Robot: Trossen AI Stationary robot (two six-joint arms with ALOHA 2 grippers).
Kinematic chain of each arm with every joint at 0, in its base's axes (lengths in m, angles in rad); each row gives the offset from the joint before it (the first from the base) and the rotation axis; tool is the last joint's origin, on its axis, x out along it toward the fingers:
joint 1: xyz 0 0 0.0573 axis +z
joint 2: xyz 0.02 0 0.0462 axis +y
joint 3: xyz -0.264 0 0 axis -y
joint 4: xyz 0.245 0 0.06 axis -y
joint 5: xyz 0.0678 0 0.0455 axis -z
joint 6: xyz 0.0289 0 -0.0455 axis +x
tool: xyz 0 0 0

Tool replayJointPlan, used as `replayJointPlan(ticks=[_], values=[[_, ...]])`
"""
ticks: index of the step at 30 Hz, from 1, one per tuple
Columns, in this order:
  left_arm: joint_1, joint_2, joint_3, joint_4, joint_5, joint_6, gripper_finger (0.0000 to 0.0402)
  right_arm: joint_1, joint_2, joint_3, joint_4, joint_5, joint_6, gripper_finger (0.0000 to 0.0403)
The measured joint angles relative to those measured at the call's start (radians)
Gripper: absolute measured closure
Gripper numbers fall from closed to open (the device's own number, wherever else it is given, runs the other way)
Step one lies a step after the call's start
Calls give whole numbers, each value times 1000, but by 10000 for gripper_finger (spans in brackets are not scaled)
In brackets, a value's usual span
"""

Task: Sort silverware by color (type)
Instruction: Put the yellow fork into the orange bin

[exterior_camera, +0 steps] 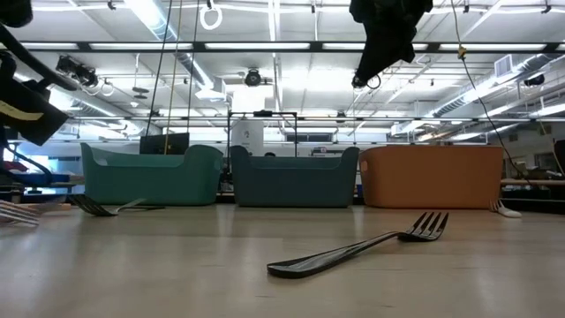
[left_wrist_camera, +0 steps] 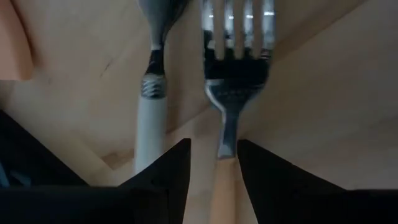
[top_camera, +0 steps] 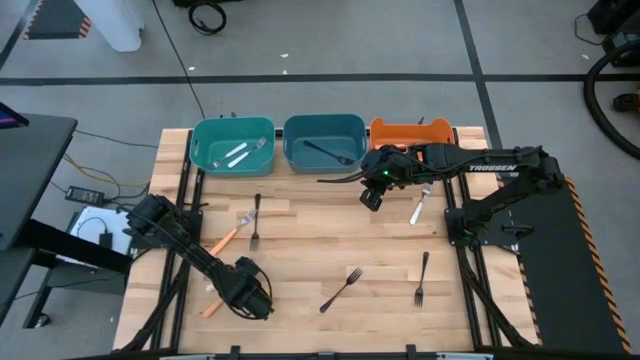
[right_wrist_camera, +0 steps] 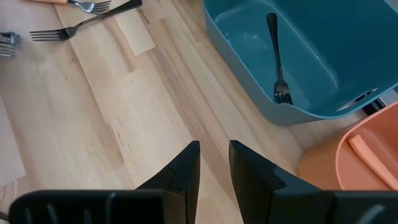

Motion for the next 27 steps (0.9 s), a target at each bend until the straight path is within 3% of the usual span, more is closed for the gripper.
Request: replayJointPlan(ticks=[6, 14, 22, 27], values=[[11, -5, 10, 11, -5, 58, 266, 0, 0, 0, 0, 1, -1, 309], [52, -13, -35, 81, 31, 75, 359, 0, 0, 0, 22, 6, 0, 309], [79, -89, -46, 81, -13, 191, 360, 0, 0, 0, 23, -6, 7, 309], [89, -232, -44, 81, -138, 191, 360, -1, 0, 0, 24, -132, 36, 309]])
